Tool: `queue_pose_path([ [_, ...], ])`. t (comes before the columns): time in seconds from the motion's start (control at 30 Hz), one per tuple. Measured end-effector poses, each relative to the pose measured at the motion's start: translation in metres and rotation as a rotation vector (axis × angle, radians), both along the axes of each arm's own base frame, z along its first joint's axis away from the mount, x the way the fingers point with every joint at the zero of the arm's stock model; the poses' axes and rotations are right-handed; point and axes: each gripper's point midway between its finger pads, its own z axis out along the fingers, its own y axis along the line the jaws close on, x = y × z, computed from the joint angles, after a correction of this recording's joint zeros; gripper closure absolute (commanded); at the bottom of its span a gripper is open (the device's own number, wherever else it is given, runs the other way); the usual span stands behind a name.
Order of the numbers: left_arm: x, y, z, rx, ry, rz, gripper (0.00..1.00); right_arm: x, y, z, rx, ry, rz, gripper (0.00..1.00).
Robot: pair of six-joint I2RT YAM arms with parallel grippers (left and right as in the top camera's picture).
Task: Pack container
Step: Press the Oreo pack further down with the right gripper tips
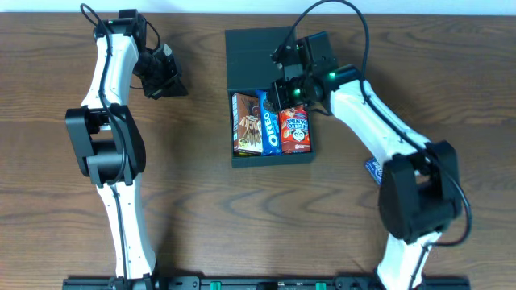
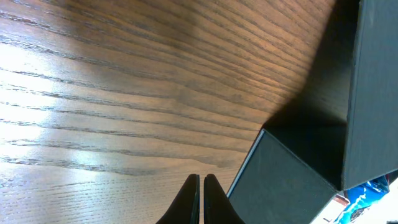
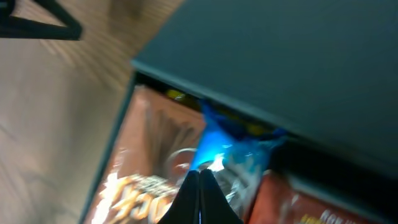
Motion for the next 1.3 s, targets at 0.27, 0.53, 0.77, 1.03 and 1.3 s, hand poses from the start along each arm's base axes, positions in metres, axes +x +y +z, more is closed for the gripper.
queue_pose_path([
  [0.27, 0.0, 0.0, 0.0, 0.0, 0.001, 0.0, 0.94, 0.004, -0.001, -0.018, -0.005, 0.023, -0.003, 0.99],
  [0.53, 0.0, 0.0, 0.0, 0.0, 0.0, 0.0, 0.94, 0.003, 0.0, -0.015, -0.003, 0.036, -0.001, 0.99],
  [0.77, 0.0, 0.0, 0.0, 0.0, -0.001, -0.001, 0.94, -0.002, 0.0, 0.018, -0.014, 0.072, 0.027, 0.99],
  [1.03, 0.003, 0.0, 0.0, 0.001, -0.013, -0.002, 0.94, -0.064, -0.01, 0.021, -0.048, 0.262, 0.154, 0.98],
  [1.3, 0.003, 0.0, 0.0, 0.001, -0.016, -0.002, 0.94, -0.095, -0.004, 0.019, -0.047, 0.324, 0.272, 0.99],
])
